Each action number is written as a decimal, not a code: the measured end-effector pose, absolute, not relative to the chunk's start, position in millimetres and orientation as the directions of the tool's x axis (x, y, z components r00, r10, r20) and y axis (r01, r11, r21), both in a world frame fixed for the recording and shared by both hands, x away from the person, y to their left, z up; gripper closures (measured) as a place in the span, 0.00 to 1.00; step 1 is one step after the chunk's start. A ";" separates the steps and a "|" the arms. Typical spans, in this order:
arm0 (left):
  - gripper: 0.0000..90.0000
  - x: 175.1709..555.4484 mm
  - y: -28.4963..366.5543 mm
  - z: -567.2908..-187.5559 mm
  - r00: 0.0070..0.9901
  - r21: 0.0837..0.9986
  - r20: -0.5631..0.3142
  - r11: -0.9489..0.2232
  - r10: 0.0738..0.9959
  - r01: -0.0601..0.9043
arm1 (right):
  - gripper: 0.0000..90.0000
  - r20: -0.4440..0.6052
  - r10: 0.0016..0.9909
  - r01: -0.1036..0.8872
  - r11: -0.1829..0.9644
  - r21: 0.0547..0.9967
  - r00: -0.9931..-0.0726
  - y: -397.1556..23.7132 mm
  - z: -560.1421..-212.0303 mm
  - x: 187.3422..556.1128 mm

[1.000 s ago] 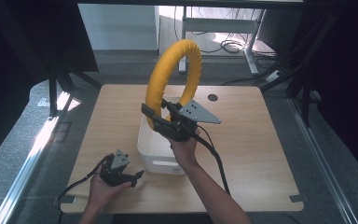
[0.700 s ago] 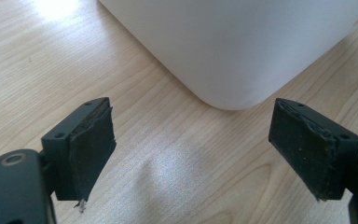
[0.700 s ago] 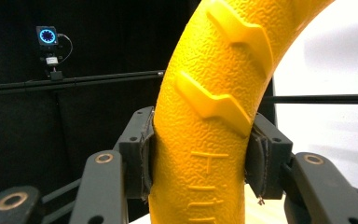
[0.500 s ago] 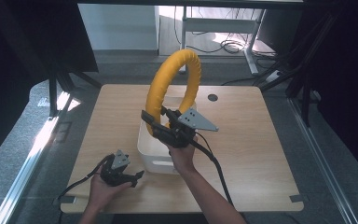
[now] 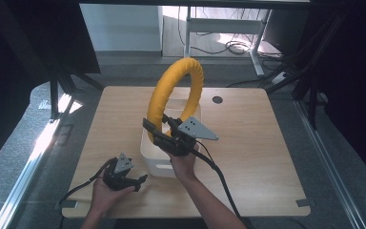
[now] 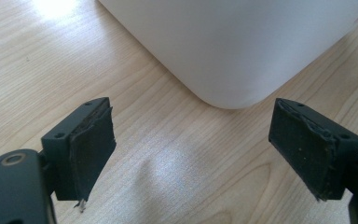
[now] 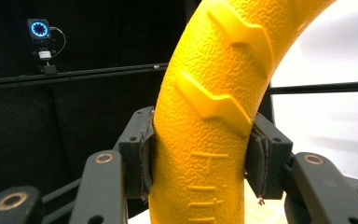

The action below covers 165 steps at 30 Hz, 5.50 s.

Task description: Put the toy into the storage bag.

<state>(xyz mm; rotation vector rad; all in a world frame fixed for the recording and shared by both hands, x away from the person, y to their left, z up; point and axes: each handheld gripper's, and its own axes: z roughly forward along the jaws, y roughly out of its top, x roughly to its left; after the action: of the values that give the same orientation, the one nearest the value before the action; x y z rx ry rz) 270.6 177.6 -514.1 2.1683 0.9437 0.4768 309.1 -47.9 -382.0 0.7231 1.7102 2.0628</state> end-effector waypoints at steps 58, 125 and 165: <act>0.16 270.4 177.3 -514.2 0.667 0.734 0.049 -0.479 0.744 0.481 | 0.55 0.169 0.635 0.087 -0.159 0.983 -0.754 -28.0 -412.5 290.4; 0.15 260.2 183.5 -513.9 0.650 0.728 0.058 -0.478 0.758 0.491 | 0.22 0.164 0.676 0.146 -0.084 0.986 -0.718 -96.2 -403.1 281.6; 0.15 262.0 186.4 -513.0 0.633 0.733 0.049 -0.458 0.772 0.503 | 0.31 0.100 0.816 0.147 -0.019 0.989 -0.569 -235.8 -439.1 287.0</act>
<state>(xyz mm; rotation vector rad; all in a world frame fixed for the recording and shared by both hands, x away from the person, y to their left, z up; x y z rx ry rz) 262.0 186.4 -513.0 2.1535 0.9911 0.4950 287.0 -235.8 -439.1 1.0045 1.7309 1.6352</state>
